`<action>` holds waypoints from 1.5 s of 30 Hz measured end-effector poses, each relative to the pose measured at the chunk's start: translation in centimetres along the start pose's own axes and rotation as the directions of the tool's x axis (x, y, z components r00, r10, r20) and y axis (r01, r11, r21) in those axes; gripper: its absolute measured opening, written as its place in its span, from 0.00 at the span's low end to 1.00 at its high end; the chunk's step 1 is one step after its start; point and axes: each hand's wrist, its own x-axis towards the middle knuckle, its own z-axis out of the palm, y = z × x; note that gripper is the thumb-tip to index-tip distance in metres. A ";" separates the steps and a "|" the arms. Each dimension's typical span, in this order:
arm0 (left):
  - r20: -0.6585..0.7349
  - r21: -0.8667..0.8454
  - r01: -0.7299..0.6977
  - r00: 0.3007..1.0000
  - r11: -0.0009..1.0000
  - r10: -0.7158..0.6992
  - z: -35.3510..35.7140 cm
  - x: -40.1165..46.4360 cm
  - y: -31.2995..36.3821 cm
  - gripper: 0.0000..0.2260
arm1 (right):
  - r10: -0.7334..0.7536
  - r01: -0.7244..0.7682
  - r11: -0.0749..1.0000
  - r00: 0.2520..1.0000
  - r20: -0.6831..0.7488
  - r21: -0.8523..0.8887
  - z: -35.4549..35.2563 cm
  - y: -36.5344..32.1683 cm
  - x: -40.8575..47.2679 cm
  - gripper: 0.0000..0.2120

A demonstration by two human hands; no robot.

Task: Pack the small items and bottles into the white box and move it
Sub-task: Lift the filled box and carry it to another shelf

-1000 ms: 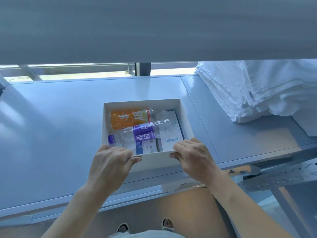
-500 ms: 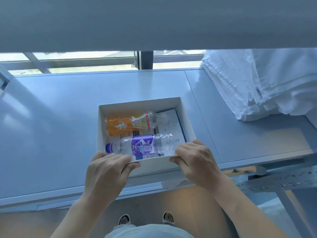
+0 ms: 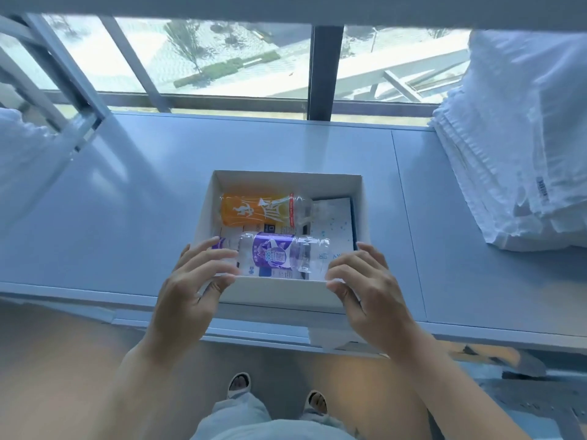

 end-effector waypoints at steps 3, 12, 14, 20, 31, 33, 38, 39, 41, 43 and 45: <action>-0.023 -0.030 0.050 0.998 0.998 -0.050 0.2 0.2 0.5 0.05 | 0.004 -0.002 0.999 0.998 -0.061 0.040 0.7 0.1 -0.1 0.08; -0.052 -0.043 0.019 0.998 0.999 -0.021 0.5 0.1 0.7 0.10 | -0.006 0.006 1.000 0.988 -0.155 -0.005 1.5 -0.1 -0.3 0.07; -0.025 -0.029 -0.004 1.000 1.000 0.003 0.2 0.1 0.3 0.11 | 0.004 -0.007 1.000 0.989 -0.151 -0.020 1.4 -0.5 -0.3 0.07; 0.052 -0.061 -0.004 0.999 0.998 0.007 -1.1 0.0 0.2 0.14 | 0.133 -0.130 0.991 0.984 -0.119 0.037 0.5 -2.5 -0.1 0.05; 0.120 -0.119 -0.088 0.988 0.989 0.102 -2.6 -0.1 -1.7 0.12 | 0.351 -0.352 0.936 0.932 -0.090 0.007 0.2 -6.9 -1.2 0.10; 0.101 -0.120 -0.116 0.987 0.986 0.128 -2.6 -0.1 -2.0 0.11 | 0.381 -0.385 0.922 0.921 -0.082 -0.035 0.2 -7.5 -0.9 0.11; 0.094 -0.159 -0.126 0.985 0.979 0.142 -2.7 -0.1 -2.8 0.09 | 0.430 -0.440 0.897 0.889 -0.159 -0.036 -0.5 -9.2 -1.2 0.09; 0.093 -0.160 -0.133 0.985 0.978 0.149 -2.7 -0.1 -2.9 0.09 | 0.427 -0.443 0.895 0.883 -0.194 -0.047 -0.8 -9.3 -1.5 0.09; 0.088 -0.153 -0.144 0.983 0.978 0.159 -2.6 0.0 -3.2 0.08 | 0.421 -0.458 0.881 0.874 -0.242 -0.121 -1.4 -9.3 -2.2 0.07; 0.095 -0.147 -0.148 0.982 0.978 0.163 -2.7 0.0 -3.3 0.08 | 0.445 -0.489 0.856 0.862 -0.243 -0.169 -1.9 -9.0 -2.9 0.05; 0.118 -0.154 -0.153 0.978 0.976 0.172 -3.1 0.1 -3.4 0.08 | 0.476 -0.521 0.834 0.845 -0.242 -0.181 -2.3 -8.7 -3.3 0.04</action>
